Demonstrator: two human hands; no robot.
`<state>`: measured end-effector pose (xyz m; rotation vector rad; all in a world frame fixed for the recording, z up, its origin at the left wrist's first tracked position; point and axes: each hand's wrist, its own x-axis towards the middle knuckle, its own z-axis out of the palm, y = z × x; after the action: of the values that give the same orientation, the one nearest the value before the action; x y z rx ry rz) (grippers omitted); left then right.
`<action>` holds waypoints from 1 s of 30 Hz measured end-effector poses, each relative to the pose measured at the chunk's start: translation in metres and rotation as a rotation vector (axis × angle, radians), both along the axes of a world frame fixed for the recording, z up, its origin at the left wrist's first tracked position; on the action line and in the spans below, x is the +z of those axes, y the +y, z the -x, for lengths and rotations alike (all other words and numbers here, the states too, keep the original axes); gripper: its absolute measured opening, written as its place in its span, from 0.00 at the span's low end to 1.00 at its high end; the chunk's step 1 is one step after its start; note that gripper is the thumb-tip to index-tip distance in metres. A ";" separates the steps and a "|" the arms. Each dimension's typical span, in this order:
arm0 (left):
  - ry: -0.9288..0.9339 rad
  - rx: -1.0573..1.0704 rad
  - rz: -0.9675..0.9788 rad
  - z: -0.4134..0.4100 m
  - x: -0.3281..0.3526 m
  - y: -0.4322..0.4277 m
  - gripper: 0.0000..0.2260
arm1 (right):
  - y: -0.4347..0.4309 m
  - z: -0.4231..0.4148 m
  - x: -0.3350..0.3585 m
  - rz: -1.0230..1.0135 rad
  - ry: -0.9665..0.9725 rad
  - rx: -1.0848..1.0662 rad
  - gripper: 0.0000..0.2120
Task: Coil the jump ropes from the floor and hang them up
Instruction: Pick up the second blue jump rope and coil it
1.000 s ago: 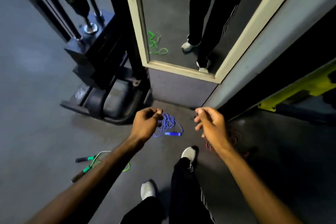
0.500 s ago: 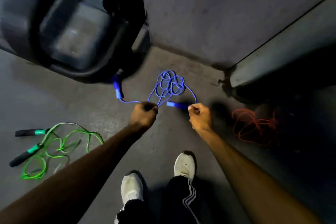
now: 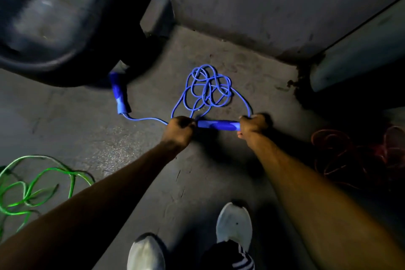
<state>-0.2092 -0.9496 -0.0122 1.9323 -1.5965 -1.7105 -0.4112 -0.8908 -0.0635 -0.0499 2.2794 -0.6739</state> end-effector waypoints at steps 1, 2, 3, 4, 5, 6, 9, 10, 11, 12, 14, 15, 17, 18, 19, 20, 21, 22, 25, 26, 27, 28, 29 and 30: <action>0.002 -0.015 0.008 -0.002 0.014 0.000 0.06 | 0.005 -0.001 0.006 0.040 0.003 0.055 0.11; 0.009 -0.032 0.016 -0.004 0.027 0.002 0.06 | 0.010 -0.004 0.014 0.079 0.027 0.121 0.15; 0.017 -0.056 0.031 -0.006 0.048 0.003 0.06 | 0.015 -0.005 0.030 0.103 0.074 0.174 0.17; 0.031 -0.077 0.047 -0.007 0.071 0.004 0.05 | 0.020 -0.009 0.057 0.131 0.101 0.221 0.16; 0.033 -0.092 0.061 -0.007 0.100 0.006 0.05 | 0.026 -0.016 0.091 0.154 0.106 0.272 0.13; 0.034 -0.101 0.075 -0.007 0.128 0.007 0.04 | 0.032 -0.023 0.129 0.186 0.109 0.323 0.11; 0.008 -0.179 0.146 -0.007 0.226 0.014 0.11 | 0.054 -0.043 0.235 0.290 0.120 0.422 0.09; 0.003 -0.234 0.178 -0.011 0.261 0.018 0.14 | 0.063 -0.050 0.274 0.315 0.116 0.443 0.08; 0.000 -0.319 0.228 -0.014 0.300 0.023 0.16 | 0.072 -0.057 0.314 0.335 0.121 0.472 0.06; 0.001 -0.423 0.294 -0.018 0.330 0.027 0.20 | 0.080 -0.064 0.347 0.347 0.125 0.498 0.05; -0.008 -0.670 0.401 -0.031 0.400 0.038 0.27 | 0.101 -0.082 0.426 0.381 0.131 0.583 0.05; -0.036 -0.787 0.429 -0.039 0.434 0.044 0.28 | 0.112 -0.092 0.466 0.389 0.142 0.631 0.06; -0.113 -0.995 0.497 -0.055 0.497 0.056 0.24 | 0.131 -0.109 0.535 0.408 0.150 0.704 0.07; -0.142 -1.068 0.509 -0.066 0.527 0.063 0.19 | 0.142 -0.117 0.568 0.419 0.156 0.731 0.07; -0.150 -1.117 0.513 -0.078 0.556 0.069 0.14 | 0.152 -0.123 0.599 0.428 0.174 0.756 0.07; -0.133 -1.139 0.514 -0.090 0.580 0.077 0.14 | 0.162 -0.130 0.627 0.436 0.200 0.779 0.08; -0.095 -1.141 0.519 -0.102 0.604 0.086 0.16 | 0.173 -0.136 0.653 0.454 0.219 0.795 0.10; -0.049 -1.118 0.520 -0.112 0.621 0.095 0.18 | 0.182 -0.141 0.673 0.472 0.223 0.801 0.10; 0.065 -1.049 0.547 -0.135 0.669 0.129 0.23 | 0.217 -0.160 0.730 0.526 0.266 0.847 0.09; 0.100 -1.053 0.572 -0.139 0.683 0.142 0.24 | 0.227 -0.168 0.745 0.538 0.270 0.870 0.09; 0.133 -1.061 0.595 -0.142 0.695 0.153 0.24 | 0.235 -0.174 0.756 0.555 0.270 0.885 0.08; 0.169 -1.078 0.619 -0.147 0.706 0.165 0.21 | 0.246 -0.182 0.767 0.578 0.283 0.894 0.08; 0.196 -1.090 0.626 -0.151 0.717 0.177 0.17 | 0.257 -0.189 0.776 0.601 0.306 0.896 0.07; 0.216 -1.078 0.612 -0.157 0.725 0.189 0.13 | 0.268 -0.196 0.784 0.618 0.333 0.891 0.07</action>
<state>-0.0517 -0.7608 0.7124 0.5577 -2.8405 -1.2490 -0.2150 -0.6225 0.7203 -1.4556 1.9416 -0.8633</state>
